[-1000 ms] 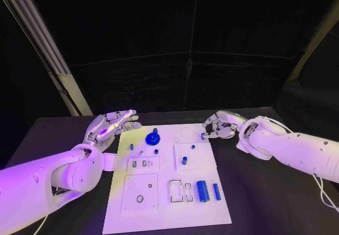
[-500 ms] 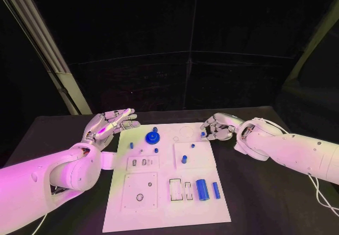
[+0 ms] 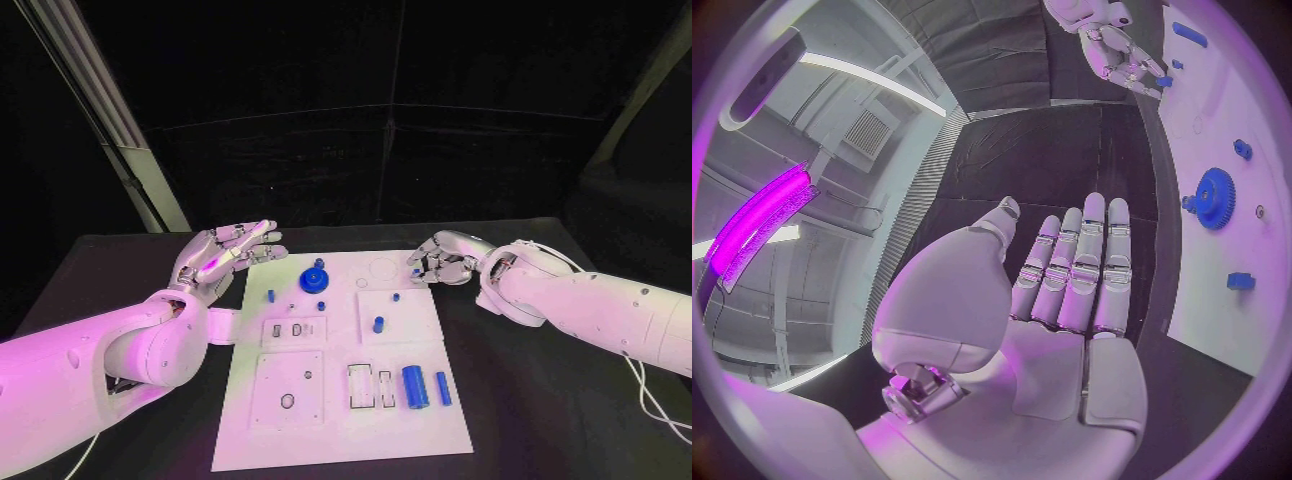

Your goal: Assemble the parts on the task board

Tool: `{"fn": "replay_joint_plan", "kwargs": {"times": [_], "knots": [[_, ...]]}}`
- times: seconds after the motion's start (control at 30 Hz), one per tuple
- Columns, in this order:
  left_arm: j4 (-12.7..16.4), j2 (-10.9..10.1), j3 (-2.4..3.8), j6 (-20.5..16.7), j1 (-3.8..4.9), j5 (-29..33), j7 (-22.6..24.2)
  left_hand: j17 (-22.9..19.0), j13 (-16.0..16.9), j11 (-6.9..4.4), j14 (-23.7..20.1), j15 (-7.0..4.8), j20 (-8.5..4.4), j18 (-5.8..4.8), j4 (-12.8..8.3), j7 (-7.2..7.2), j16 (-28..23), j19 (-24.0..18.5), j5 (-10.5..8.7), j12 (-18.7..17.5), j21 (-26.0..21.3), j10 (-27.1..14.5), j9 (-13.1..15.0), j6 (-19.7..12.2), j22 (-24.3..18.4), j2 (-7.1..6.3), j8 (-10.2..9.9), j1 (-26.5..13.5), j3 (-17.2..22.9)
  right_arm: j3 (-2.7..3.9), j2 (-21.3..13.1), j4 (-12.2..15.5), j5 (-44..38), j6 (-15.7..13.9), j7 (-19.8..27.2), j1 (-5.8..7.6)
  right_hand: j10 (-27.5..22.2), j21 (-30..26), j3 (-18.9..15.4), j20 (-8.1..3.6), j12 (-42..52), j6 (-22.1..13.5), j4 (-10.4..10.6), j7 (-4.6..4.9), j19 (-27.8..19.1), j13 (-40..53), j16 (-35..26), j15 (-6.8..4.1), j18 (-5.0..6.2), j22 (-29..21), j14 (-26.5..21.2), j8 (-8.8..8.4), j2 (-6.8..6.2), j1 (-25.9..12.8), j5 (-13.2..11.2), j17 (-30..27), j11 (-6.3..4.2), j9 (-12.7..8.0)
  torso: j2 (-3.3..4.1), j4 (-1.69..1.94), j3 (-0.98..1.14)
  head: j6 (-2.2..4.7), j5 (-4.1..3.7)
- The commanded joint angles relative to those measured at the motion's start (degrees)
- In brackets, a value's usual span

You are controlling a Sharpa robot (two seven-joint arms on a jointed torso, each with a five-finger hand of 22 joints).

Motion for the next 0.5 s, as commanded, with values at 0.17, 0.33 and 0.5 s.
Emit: {"fn": "replay_joint_plan", "kwargs": {"times": [0.17, 0.33, 0.5], "knots": [[-0.01, 0.08, 0.05, 1.12, 0.07, 0.02, -0.03, -0.08, -0.04, 0.21, 0.48, 0.08, -0.05, 0.84, -0.31, 1.24, -0.28, 0.53, 0.24, -0.36, -0.26, 0.26, -0.04, 0.18, -0.1, 0.53, -0.24, -0.22, -0.12, 0.02, 0.22, -0.47, 0.14, 1.9, 0.1, 0.05, 0.47, -0.07, -0.13, -0.34, 0.47, 0.46, -0.47, -0.16, 0.02, 0.33, -0.11, -0.49, -0.25, 0.16, 2.33, 0.15, -0.14, 0.6, -0.43, 0.2, -0.07, 0.02, 0.03, -0.13, 0.03, -0.03, -0.01], [-0.07, 0.26, 0.05, 1.24, 0.06, 0.02, -0.22, -0.08, -0.04, 0.21, 0.48, 0.08, -0.05, 0.84, -0.31, 1.24, -0.28, 0.53, 0.24, -0.36, -0.26, 0.26, -0.04, 0.18, -0.1, 0.53, -0.24, -0.22, -0.12, 0.02, 0.25, -0.76, 0.14, 1.96, 0.12, 0.04, 0.5, -0.07, -0.21, -0.35, 0.5, 0.46, -0.53, -0.16, 0.02, 0.36, -0.1, -0.5, -0.25, 0.15, 2.34, 0.14, -0.24, 0.63, -0.54, 0.23, -0.07, 0.01, 0.09, -0.21, 0.08, -0.11, 0.1], [-0.16, 0.28, 0.05, 1.21, 0.06, 0.02, -0.3, -0.08, -0.04, 0.21, 0.48, 0.08, -0.05, 0.84, -0.31, 1.24, -0.28, 0.53, 0.24, -0.36, -0.26, 0.26, -0.04, 0.18, -0.1, 0.53, -0.24, -0.22, -0.12, 0.02, 0.23, -0.79, 0.14, 1.95, 0.16, 0.03, 0.45, -0.08, -0.32, -0.35, 0.37, 0.4, -0.53, -0.15, 0.01, 0.24, -0.09, -0.49, -0.25, 0.13, 2.35, 0.09, -0.36, 0.58, -0.66, 0.25, -0.05, -0.03, 0.08, -0.29, 0.1, -0.1, 0.11]]}}
